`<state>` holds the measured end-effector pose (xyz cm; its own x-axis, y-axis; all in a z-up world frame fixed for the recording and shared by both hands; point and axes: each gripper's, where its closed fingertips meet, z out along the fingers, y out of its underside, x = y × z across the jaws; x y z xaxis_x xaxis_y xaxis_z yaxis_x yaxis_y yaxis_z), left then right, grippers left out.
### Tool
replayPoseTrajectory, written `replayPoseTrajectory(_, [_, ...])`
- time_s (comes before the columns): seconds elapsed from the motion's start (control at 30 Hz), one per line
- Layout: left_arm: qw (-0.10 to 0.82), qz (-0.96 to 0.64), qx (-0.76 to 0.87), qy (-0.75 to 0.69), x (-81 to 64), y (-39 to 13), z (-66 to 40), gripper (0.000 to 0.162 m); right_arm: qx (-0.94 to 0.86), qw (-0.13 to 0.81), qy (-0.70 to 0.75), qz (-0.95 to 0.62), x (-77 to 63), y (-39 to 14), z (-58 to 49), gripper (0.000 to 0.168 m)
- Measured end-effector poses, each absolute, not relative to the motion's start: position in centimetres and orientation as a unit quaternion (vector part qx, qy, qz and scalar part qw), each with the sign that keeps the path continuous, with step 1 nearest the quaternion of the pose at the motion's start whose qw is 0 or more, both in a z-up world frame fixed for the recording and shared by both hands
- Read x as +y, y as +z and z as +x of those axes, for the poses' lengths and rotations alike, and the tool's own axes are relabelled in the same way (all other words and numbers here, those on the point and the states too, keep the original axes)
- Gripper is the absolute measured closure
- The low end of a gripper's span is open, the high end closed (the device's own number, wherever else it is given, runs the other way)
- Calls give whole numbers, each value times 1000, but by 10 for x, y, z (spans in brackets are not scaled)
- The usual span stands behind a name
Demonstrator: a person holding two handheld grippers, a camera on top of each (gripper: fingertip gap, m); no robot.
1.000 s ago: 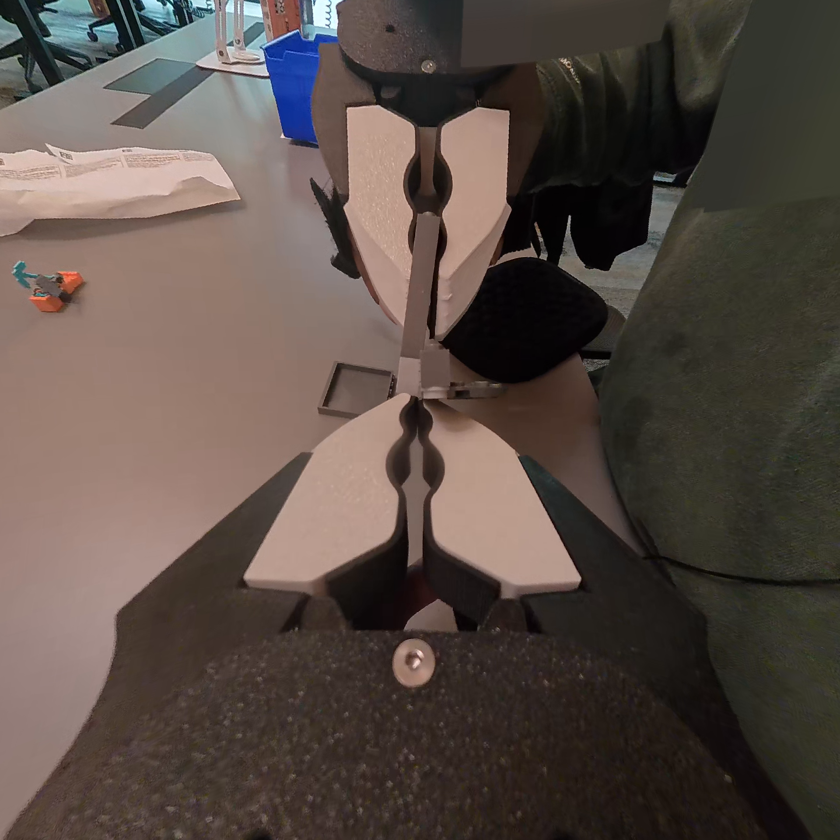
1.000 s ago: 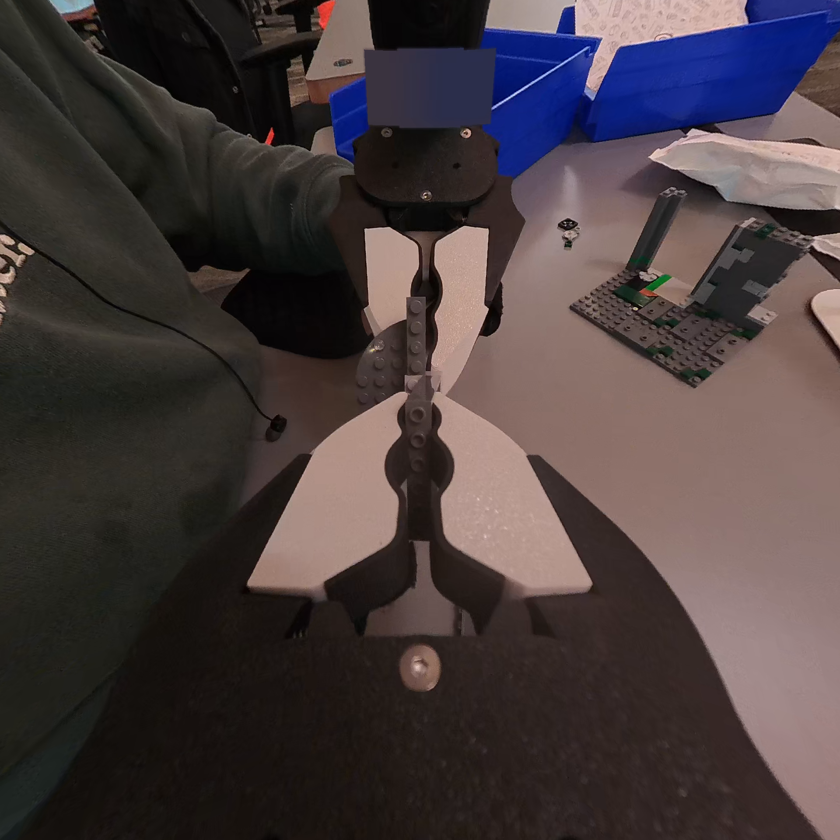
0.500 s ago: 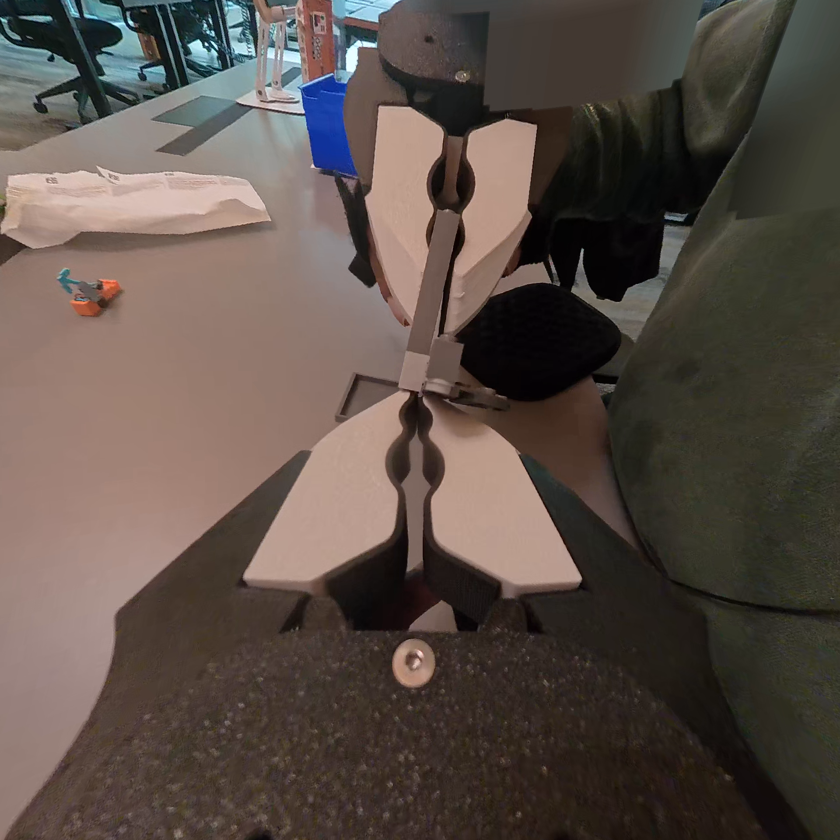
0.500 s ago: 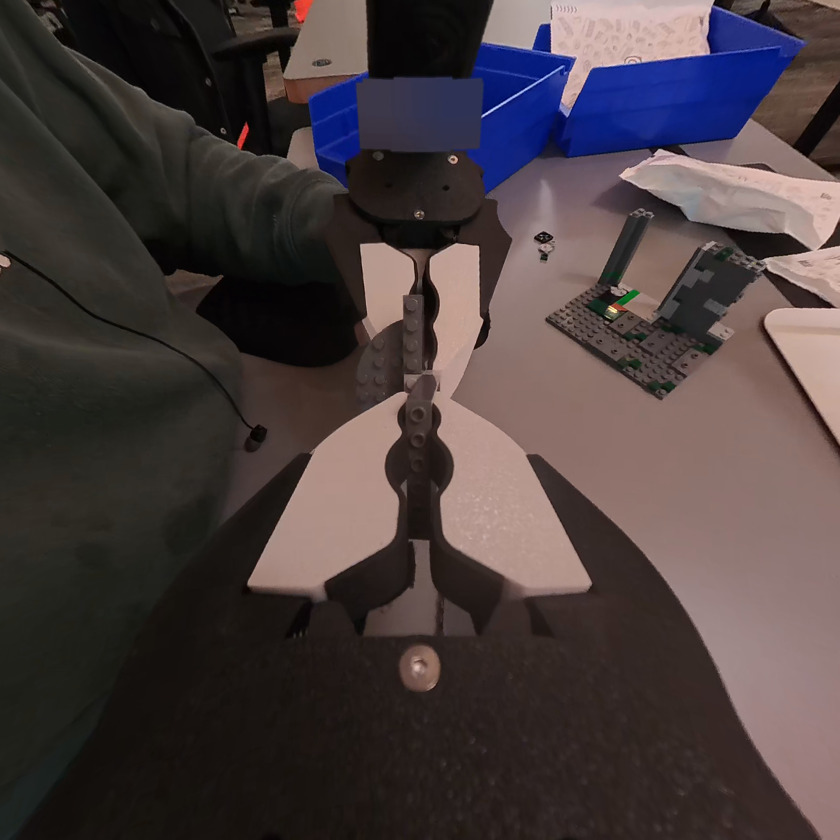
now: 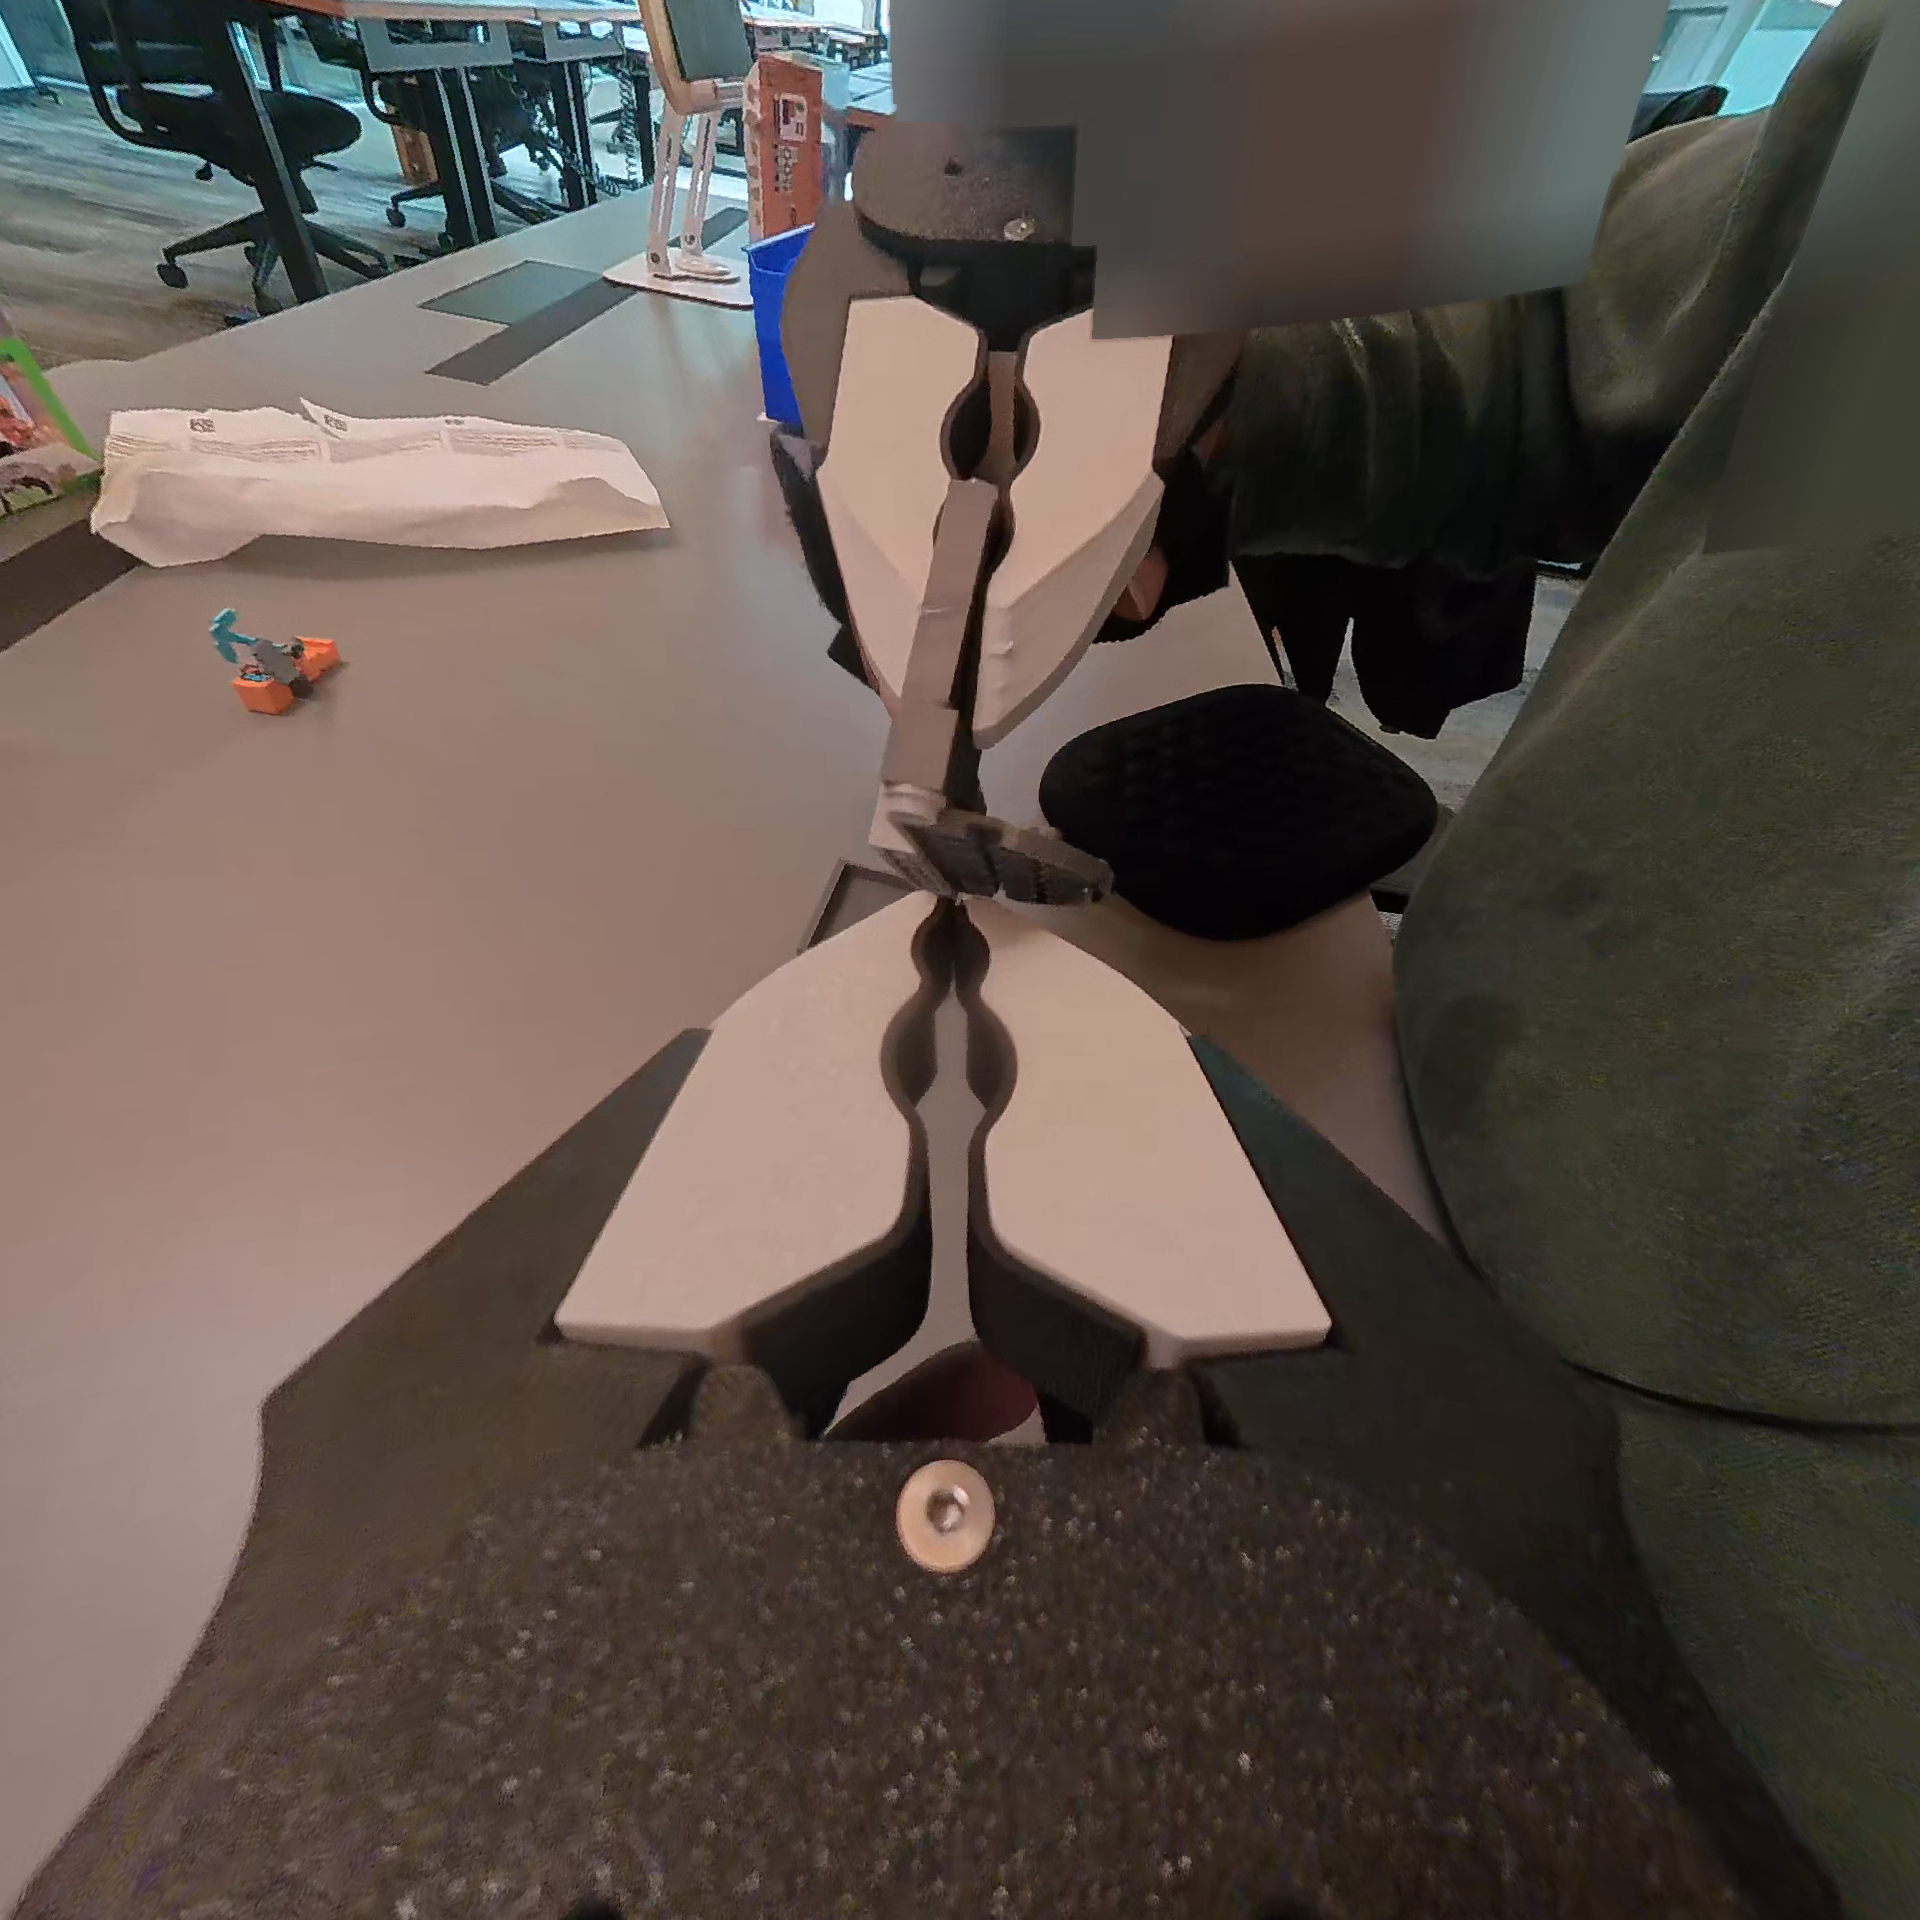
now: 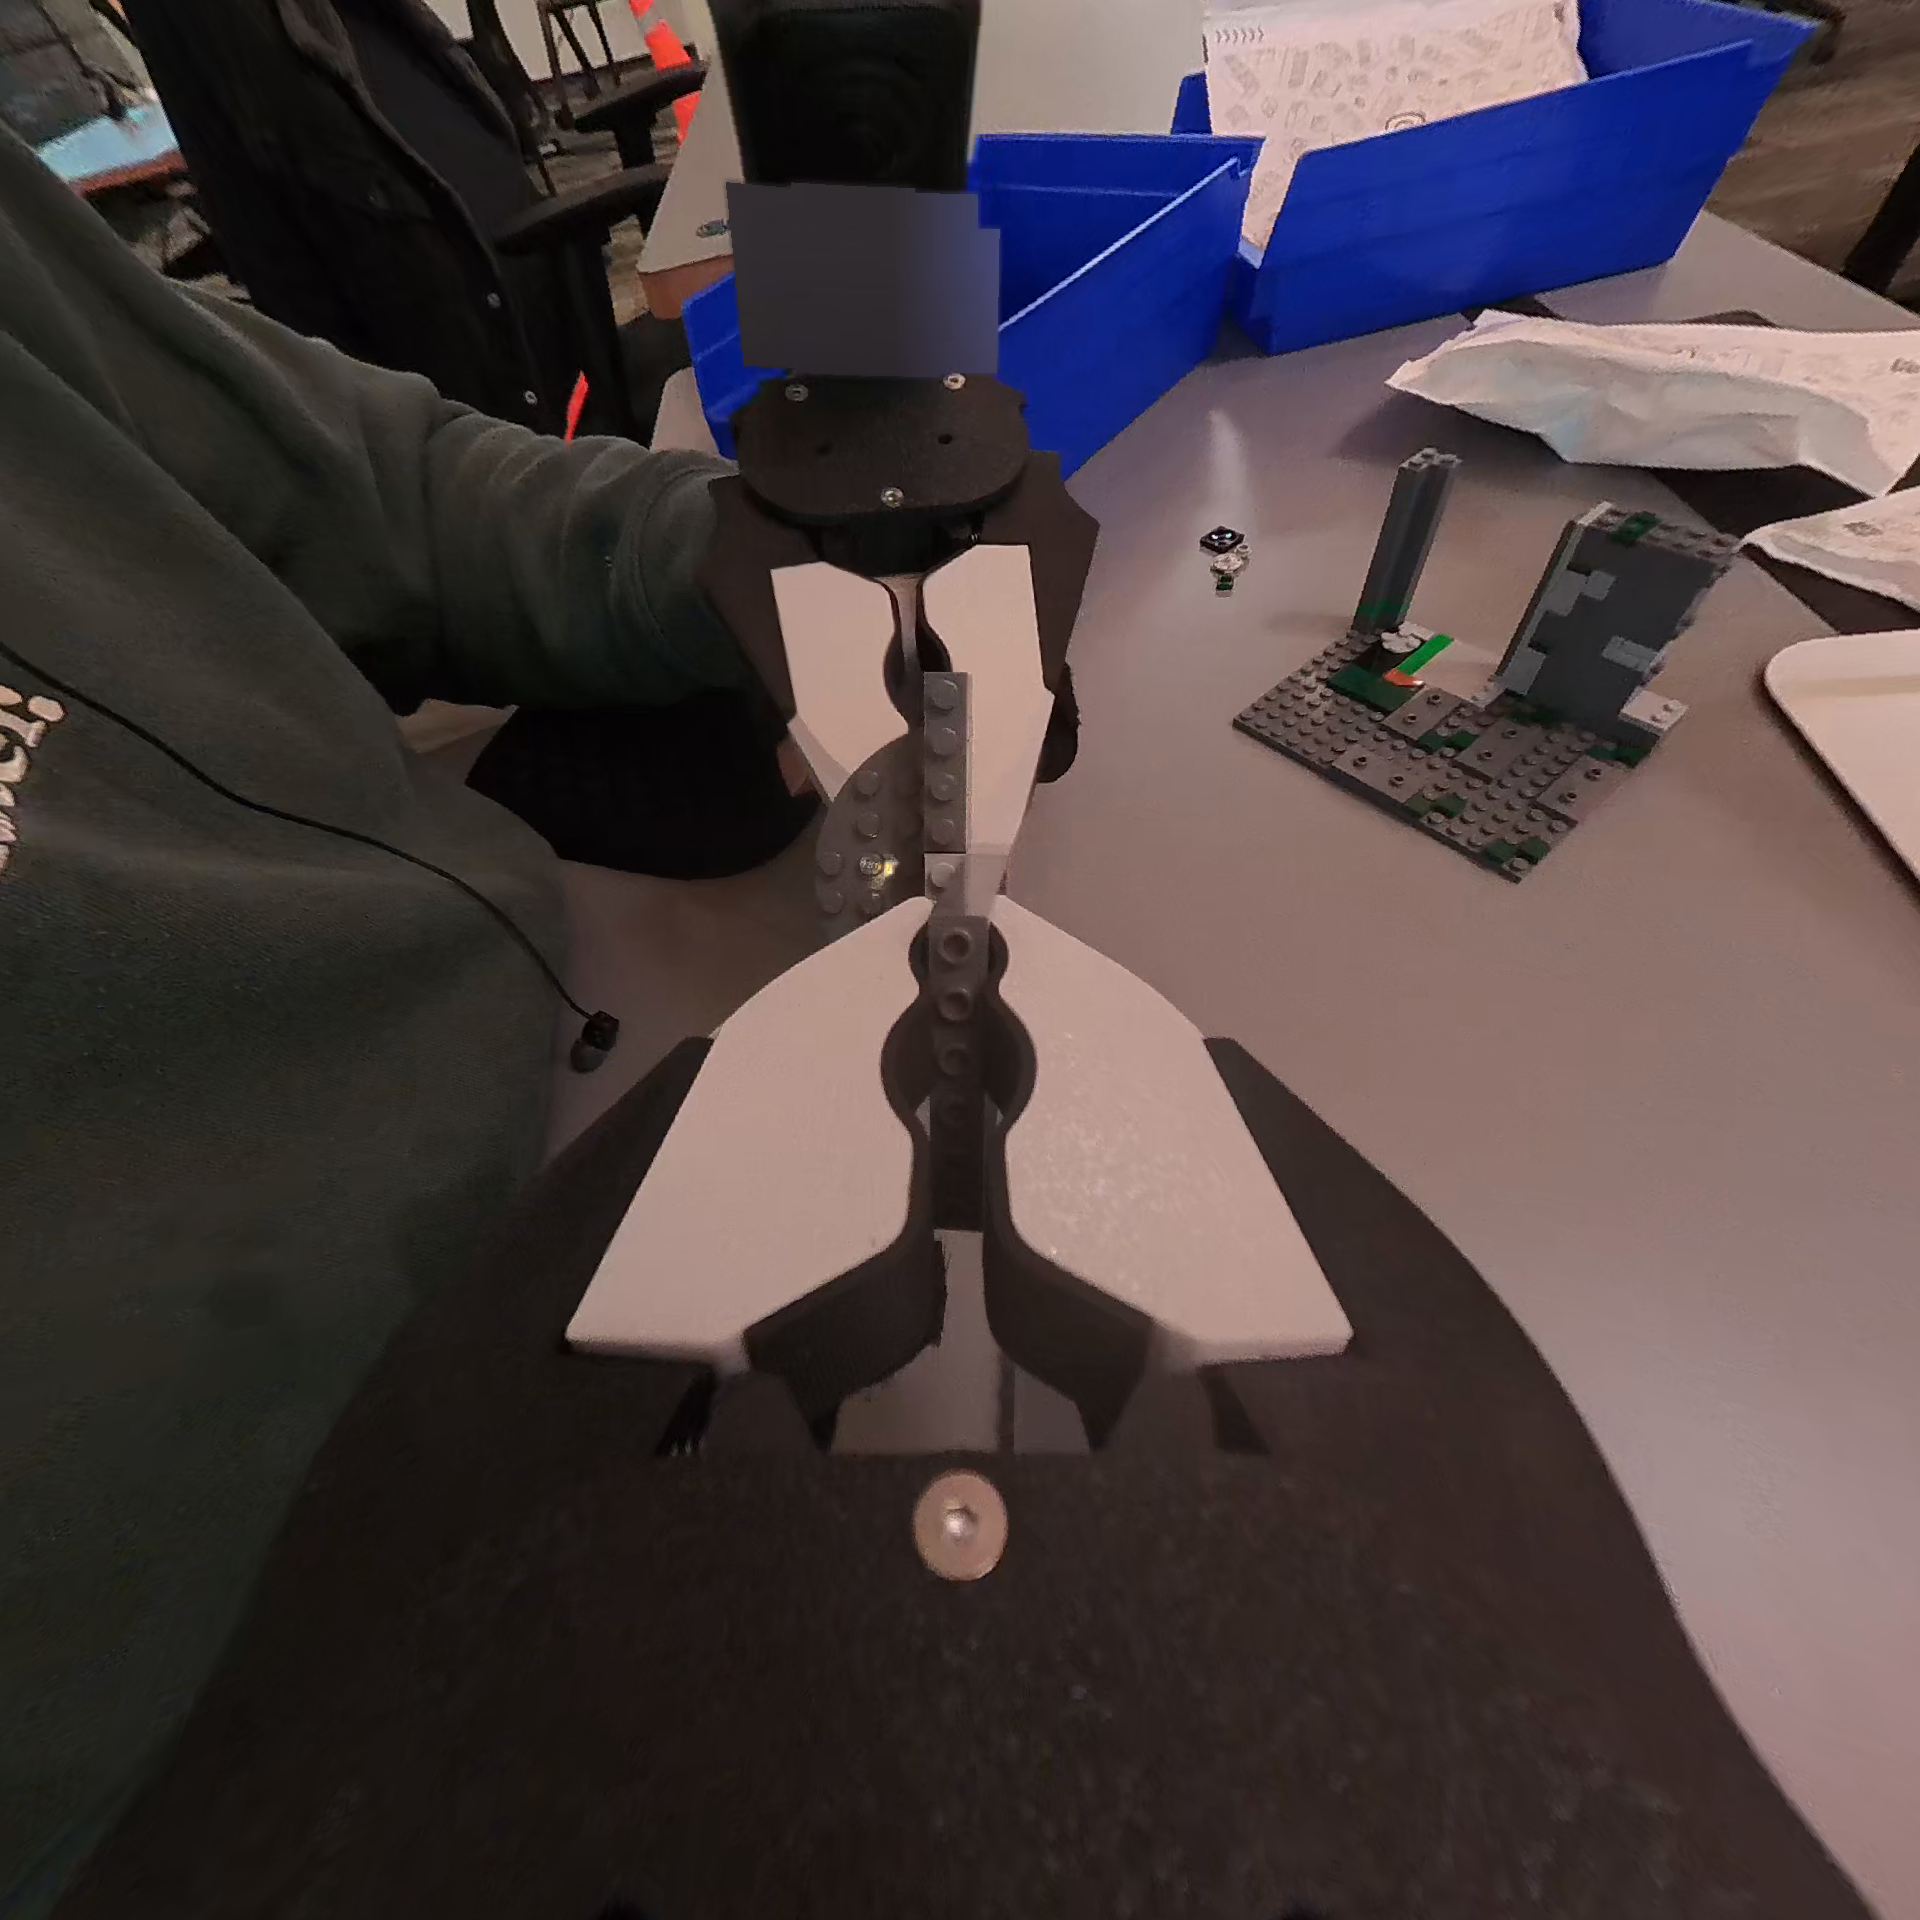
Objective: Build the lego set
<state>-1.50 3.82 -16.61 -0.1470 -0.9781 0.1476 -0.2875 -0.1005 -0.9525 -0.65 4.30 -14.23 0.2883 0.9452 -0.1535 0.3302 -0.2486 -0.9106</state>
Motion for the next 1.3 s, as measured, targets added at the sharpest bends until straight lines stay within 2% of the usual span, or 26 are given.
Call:
replayPoseTrajectory(0.57, [339,-573,577,-473,40,-177,-17,162,-491,409,302,-707,44,-162,-12,165])
replayPoseTrajectory(0.6, [328,-546,578,-511,28,-169,-15,162,-497,406,284,-712,46,-168,-11,165])
replayPoseTrajectory(0.63, [331,-502,536,-593,12,-137,-7,162,-522,384,255,-718,44,-184,-14,165])
replayPoseTrajectory(0.67, [328,-496,553,-584,3,-129,3,162,-539,362,257,-716,35,-200,-26,165])
replayPoseTrajectory(0.7, [370,-525,616,-456,19,-147,8,162,-531,378,281,-705,30,-197,-37,165])
replayPoseTrajectory(0.73, [427,-510,623,-411,35,-141,1,162,-507,414,278,-704,41,-181,-33,166])
replayPoseTrajectory(0.8, [399,-563,576,-438,62,-132,-31,162,-454,454,272,-717,66,-148,2,166])
replayPoseTrajectory(0.83, [416,-566,556,-445,71,-125,-44,162,-441,457,262,-727,71,-142,17,166])
replayPoseTrajectory(1.03, [444,-579,547,-409,84,-136,-61,162,-435,438,259,-743,66,-155,29,165])
replayPoseTrajectory(1.3, [385,-598,579,-399,65,-170,-60,162,-417,427,326,-733,55,-158,17,165])
